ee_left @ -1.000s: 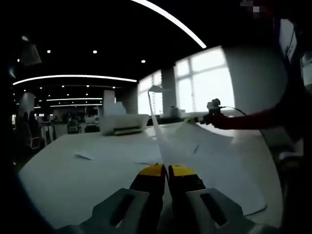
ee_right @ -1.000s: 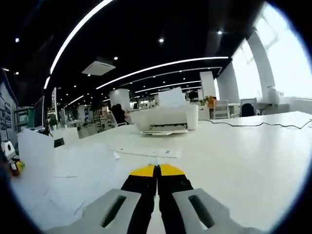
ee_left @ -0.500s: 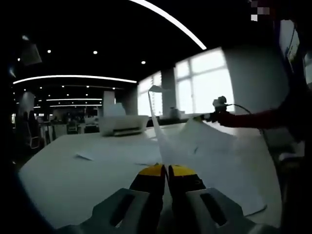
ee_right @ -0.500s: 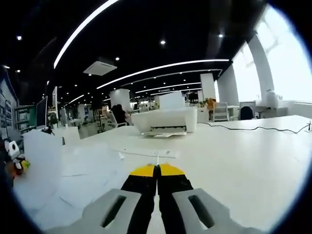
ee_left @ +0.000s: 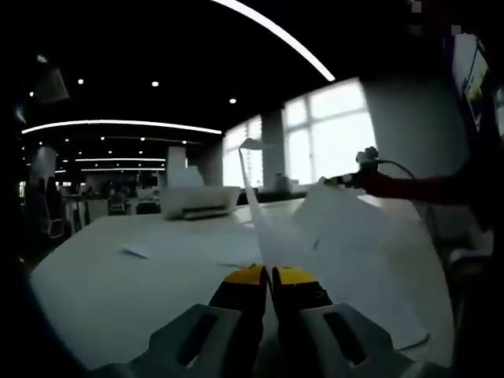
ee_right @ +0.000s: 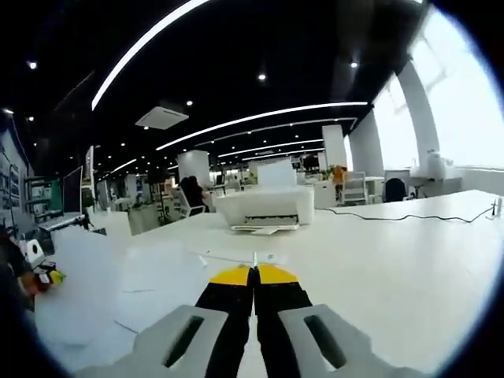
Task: Organize the stack of printing papers by aligning and flattening the scattered papers on the table
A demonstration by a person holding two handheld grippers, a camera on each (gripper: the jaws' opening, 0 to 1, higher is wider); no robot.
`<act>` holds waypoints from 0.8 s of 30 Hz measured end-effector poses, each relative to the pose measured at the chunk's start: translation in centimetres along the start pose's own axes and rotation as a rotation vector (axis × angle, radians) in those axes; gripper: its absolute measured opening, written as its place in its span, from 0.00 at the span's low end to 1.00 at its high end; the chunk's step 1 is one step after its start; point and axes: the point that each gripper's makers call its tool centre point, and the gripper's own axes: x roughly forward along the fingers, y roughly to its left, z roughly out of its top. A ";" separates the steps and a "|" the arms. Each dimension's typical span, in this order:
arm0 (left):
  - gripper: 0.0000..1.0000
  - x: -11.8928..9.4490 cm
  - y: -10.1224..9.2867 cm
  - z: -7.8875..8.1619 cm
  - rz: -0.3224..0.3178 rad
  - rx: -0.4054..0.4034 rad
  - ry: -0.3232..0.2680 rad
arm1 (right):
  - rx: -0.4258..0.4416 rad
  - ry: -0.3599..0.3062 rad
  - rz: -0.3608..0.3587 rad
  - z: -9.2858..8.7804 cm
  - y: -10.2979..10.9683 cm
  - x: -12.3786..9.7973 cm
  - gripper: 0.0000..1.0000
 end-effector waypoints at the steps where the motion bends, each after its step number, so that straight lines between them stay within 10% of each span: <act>1: 0.08 0.0 0.0 0.0 0.000 -0.001 0.001 | -0.003 -0.003 0.002 0.4 0.1 -0.2 0.00; 24: 0.08 -0.1 -0.2 0.0 -0.004 -0.019 0.000 | -0.057 -0.068 0.074 5.8 4.9 -5.4 0.00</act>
